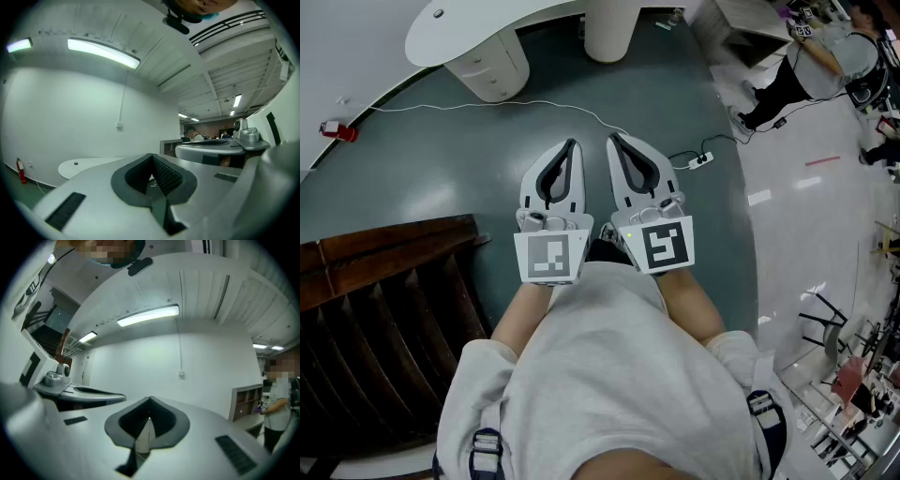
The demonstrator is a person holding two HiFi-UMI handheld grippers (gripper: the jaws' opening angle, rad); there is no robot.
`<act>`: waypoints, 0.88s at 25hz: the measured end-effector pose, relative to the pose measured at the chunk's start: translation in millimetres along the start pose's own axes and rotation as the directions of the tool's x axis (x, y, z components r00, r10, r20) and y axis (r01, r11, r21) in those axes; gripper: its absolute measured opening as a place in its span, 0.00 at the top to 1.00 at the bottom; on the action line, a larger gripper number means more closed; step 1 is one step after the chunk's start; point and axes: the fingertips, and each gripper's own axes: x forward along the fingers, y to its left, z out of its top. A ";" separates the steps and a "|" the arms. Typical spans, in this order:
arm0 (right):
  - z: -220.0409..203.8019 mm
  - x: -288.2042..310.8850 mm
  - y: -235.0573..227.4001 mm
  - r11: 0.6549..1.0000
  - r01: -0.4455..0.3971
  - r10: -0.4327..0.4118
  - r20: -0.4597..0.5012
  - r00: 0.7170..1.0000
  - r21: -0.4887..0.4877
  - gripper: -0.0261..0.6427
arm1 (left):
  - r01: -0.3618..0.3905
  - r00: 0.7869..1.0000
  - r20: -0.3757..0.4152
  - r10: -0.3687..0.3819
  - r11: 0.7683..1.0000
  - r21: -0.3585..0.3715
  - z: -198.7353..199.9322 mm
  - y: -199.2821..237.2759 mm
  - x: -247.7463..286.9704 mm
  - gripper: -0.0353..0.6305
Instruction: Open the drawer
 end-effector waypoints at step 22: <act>-40.5 21.6 -71.2 0.996 -0.051 0.052 -0.015 0.999 0.073 0.94 | -0.073 0.996 -0.045 0.073 0.997 -0.013 -33.2 -24.8 63.9 0.94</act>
